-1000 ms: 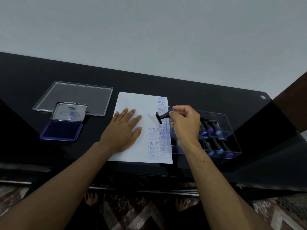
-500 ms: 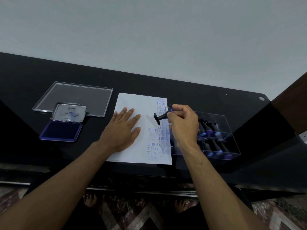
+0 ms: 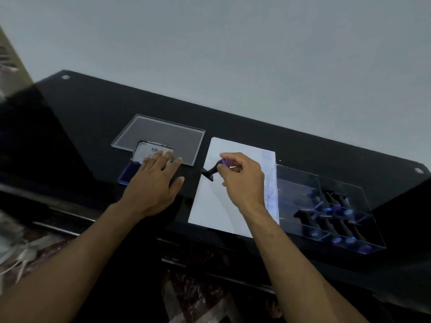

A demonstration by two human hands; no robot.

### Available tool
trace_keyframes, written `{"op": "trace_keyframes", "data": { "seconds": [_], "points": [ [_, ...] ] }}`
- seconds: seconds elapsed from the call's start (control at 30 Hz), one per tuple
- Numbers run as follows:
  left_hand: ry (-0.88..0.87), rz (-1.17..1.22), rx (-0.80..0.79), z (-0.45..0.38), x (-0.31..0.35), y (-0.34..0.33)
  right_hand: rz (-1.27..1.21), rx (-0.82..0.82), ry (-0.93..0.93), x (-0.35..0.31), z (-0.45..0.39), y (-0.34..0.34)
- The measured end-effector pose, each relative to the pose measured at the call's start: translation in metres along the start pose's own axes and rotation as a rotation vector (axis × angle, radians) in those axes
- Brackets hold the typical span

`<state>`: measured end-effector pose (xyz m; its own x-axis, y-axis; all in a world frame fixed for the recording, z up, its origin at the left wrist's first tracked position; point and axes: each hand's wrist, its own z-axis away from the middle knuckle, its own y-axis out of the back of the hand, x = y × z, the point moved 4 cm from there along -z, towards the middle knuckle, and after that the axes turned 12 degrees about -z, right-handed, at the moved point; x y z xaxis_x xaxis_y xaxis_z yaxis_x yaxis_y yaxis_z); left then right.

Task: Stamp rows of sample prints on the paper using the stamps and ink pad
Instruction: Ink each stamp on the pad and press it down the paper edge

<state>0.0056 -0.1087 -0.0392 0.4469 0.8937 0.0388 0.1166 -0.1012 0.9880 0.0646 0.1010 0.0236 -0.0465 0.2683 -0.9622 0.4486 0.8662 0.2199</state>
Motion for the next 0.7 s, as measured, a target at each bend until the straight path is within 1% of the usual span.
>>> {"op": "trace_keyframes", "data": {
  "seconds": [0.13, 0.23, 0.37, 0.5, 0.7],
  "points": [
    [0.075, -0.045, 0.003, 0.024, -0.041, 0.001, 0.085, -0.119, 0.065, -0.012, 0.006, -0.041],
    [0.130, -0.054, 0.010, 0.037, -0.066, 0.002, 0.175, -0.177, 0.146, -0.025, 0.012, -0.068],
    [0.193, -0.042, 0.017, 0.052, -0.090, 0.002, 0.226, -0.241, 0.246, -0.043, 0.022, -0.104],
    [0.238, -0.034, 0.009, 0.062, -0.111, -0.002, 0.356, -0.356, 0.362, -0.057, 0.029, -0.132],
    [0.242, -0.027, 0.005, 0.065, -0.122, -0.009, 0.508, -0.512, 0.375, -0.063, 0.027, -0.153]
  ]
}}
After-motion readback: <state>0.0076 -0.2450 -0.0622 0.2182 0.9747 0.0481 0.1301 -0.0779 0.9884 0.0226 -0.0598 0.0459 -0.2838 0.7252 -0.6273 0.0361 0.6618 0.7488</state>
